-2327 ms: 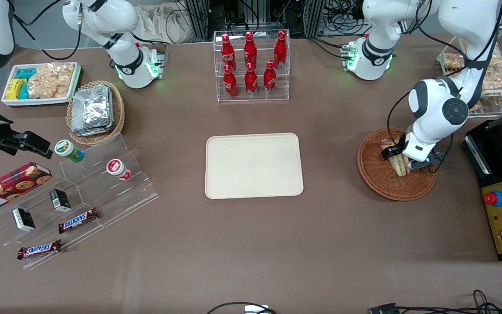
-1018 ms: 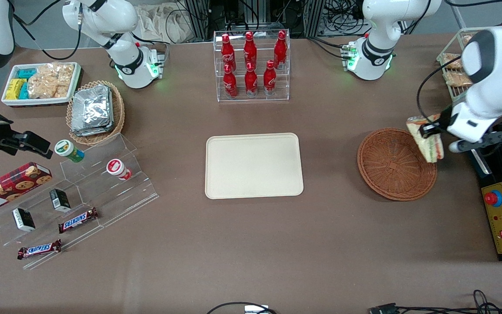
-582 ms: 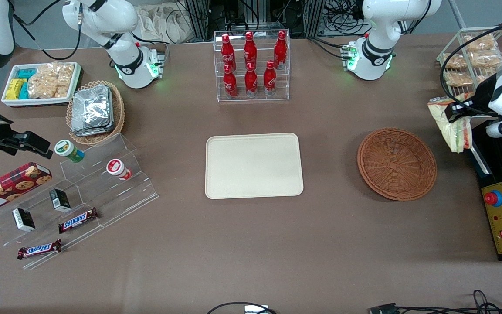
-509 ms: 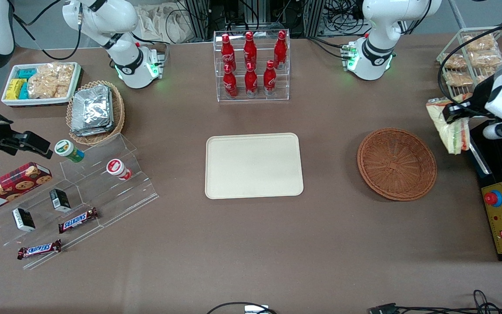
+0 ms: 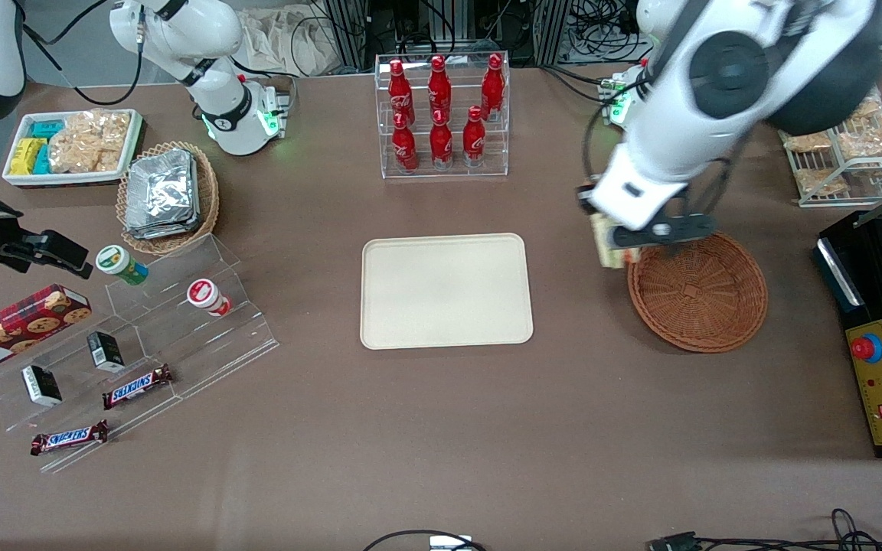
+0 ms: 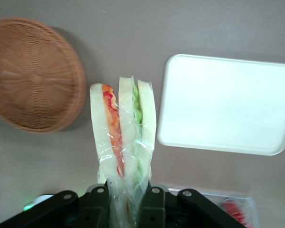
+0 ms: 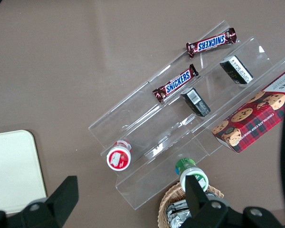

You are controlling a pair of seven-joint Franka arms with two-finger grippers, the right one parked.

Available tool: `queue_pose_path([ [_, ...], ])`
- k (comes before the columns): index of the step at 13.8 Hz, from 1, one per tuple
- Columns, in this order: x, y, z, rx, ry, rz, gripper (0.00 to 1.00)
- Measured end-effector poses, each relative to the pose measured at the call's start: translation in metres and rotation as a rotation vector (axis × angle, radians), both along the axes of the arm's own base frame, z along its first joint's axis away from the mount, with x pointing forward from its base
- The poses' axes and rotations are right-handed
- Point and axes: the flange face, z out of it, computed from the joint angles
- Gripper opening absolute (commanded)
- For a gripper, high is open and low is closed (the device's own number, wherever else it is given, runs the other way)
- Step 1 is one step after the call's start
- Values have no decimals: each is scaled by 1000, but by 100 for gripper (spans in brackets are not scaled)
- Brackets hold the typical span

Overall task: Place sandwich from basket to tray
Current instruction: 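Carry the sandwich over the cream tray and lower it onto it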

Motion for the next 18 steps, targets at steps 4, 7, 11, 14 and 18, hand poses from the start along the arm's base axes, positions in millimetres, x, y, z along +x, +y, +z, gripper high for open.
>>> queue_pose_path([
  [4,16,-51,-57,-28,-1,15,0],
  [7,16,-66,-126,-83,-19,5,0],
  [11,-13,-76,-220,-111,-47,-46,0],
  [14,-25,-73,-272,-135,-65,-75,0],
  [18,-29,-64,-316,-152,-65,-89,0],
])
